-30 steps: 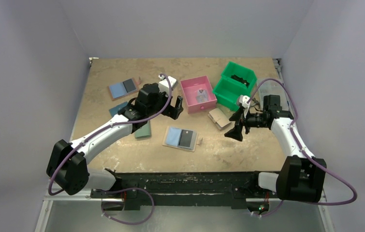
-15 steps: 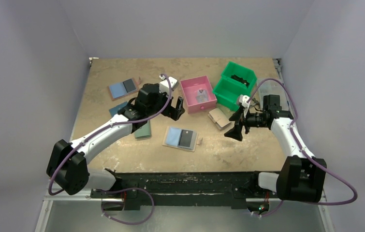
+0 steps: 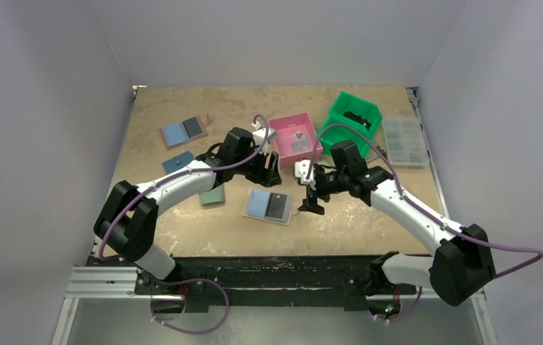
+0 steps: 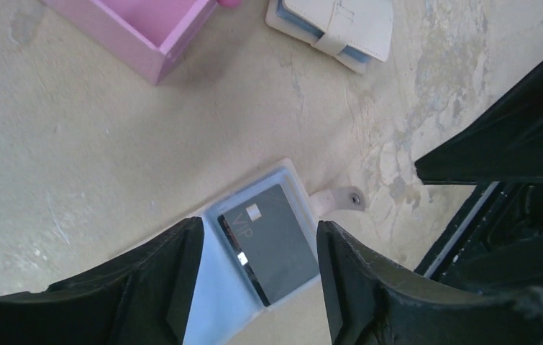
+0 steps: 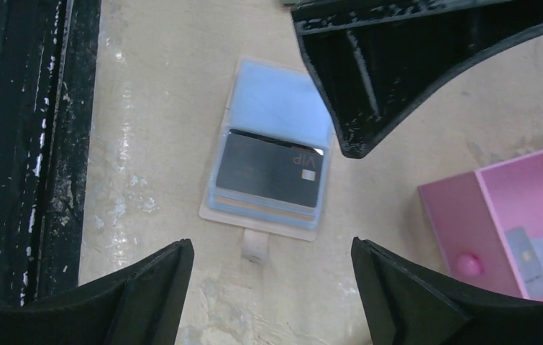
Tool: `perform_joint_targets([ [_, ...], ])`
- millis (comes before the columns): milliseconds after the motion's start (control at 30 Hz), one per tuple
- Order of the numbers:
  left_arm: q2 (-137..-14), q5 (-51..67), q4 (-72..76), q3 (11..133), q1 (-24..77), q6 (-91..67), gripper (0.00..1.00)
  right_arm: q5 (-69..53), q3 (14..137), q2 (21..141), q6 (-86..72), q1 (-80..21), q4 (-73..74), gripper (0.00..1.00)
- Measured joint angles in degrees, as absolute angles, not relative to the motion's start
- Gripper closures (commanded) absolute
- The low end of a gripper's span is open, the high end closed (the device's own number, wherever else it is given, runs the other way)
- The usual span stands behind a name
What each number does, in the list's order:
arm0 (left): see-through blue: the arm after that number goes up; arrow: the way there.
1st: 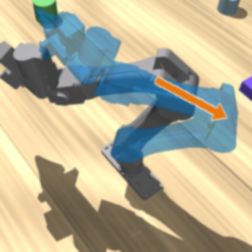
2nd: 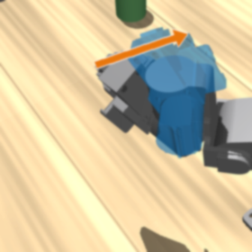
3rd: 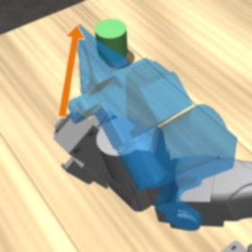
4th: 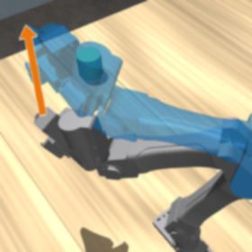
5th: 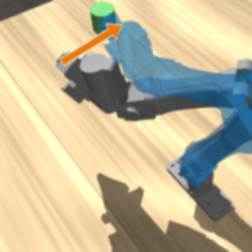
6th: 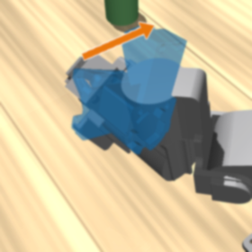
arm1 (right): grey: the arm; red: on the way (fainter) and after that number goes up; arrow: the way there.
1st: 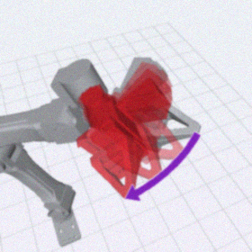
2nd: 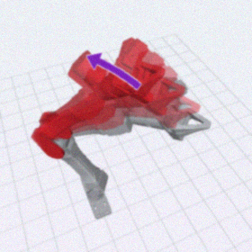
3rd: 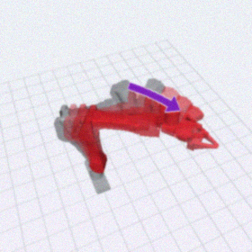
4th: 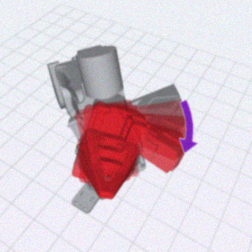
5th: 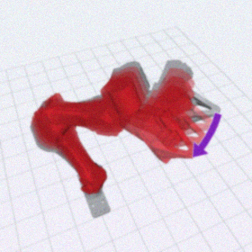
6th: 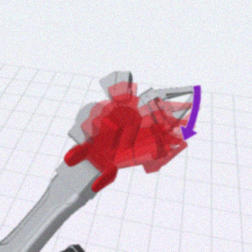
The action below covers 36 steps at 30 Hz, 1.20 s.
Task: Take the credit cards out of the card holder
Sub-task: Remove the credit card from the card holder.
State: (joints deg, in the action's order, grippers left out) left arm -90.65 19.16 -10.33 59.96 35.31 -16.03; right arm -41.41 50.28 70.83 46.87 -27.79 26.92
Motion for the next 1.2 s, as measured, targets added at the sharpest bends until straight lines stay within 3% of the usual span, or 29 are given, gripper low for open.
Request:
perform_joint_targets([
  [133,-86.8,19.3,-6.6,53.5,35.2,-22.4,0.53,-37.8,46.5,70.9,45.9,-31.2,21.8,0.49],
  [300,-80.6,19.1,-0.5,40.3,35.3,-32.8,0.54,-32.2,44.6,72.2,45.2,-35.8,17.0,0.74],
  [400,-77.9,18.4,2.6,35.0,35.3,-37.5,0.54,-29.2,44.4,74.3,45.2,-39.5,14.5,0.83],
  [600,-74.5,17.8,10.5,30.5,35.3,-42.5,0.54,-24.5,43.7,77.3,45.1,-43.4,11.4,0.9],
  [1200,-84.0,17.7,21.4,29.3,35.2,-44.3,0.58,-15.9,42.4,83.7,45.4,-47.9,6.8,0.92],
])
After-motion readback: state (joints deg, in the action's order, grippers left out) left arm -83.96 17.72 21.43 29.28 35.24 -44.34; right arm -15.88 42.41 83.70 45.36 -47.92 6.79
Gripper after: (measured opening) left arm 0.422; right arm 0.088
